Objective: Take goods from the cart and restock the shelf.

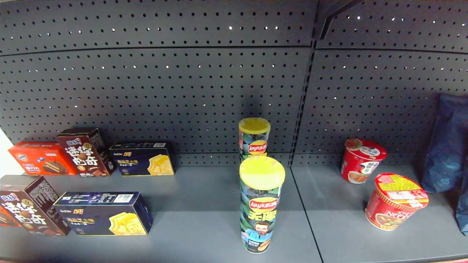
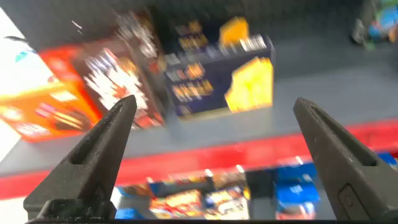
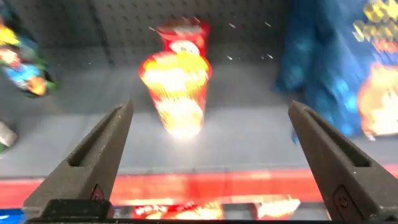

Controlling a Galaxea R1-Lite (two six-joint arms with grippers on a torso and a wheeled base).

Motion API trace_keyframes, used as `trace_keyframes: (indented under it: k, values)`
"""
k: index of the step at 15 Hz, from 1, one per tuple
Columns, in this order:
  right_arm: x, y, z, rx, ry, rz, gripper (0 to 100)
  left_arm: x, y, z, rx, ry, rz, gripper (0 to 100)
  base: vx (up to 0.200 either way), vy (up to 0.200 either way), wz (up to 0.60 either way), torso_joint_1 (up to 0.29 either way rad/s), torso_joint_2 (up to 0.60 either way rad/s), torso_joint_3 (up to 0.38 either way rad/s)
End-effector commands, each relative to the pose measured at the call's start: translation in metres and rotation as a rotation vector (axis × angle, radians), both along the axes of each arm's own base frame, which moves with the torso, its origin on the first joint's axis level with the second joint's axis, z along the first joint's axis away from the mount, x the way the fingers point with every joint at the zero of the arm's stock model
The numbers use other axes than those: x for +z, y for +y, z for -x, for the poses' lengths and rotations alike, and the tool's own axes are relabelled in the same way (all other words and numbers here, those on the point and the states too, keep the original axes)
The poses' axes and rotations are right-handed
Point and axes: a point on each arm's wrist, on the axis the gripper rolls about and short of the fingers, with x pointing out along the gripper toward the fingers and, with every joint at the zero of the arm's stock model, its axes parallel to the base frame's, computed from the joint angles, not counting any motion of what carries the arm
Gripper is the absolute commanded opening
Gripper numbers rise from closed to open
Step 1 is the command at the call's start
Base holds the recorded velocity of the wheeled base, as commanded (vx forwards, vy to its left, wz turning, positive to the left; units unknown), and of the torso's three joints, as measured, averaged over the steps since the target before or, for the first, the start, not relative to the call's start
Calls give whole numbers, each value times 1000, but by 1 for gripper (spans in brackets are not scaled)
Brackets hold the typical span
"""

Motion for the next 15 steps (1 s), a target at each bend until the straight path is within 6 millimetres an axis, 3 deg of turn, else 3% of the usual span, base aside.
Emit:
trace_keyframes:
  k: [1,2,5,15]
  values:
    - [-27,0,12,-51,-47,10,100,-14,0,0,-6,-24,22,100,0,0,0,0,0,0]
    - [-47,0,14,-71,-28,29,100,-29,0,-6,-6,18,28,100,0,0,0,0,0,0]
    - [-52,1,18,-56,-8,36,100,-32,-2,-9,-73,-5,62,100,0,0,0,0,0,0]
    - [-52,4,22,27,-2,86,100,-32,-2,-9,-80,-5,103,100,0,0,0,0,0,0]
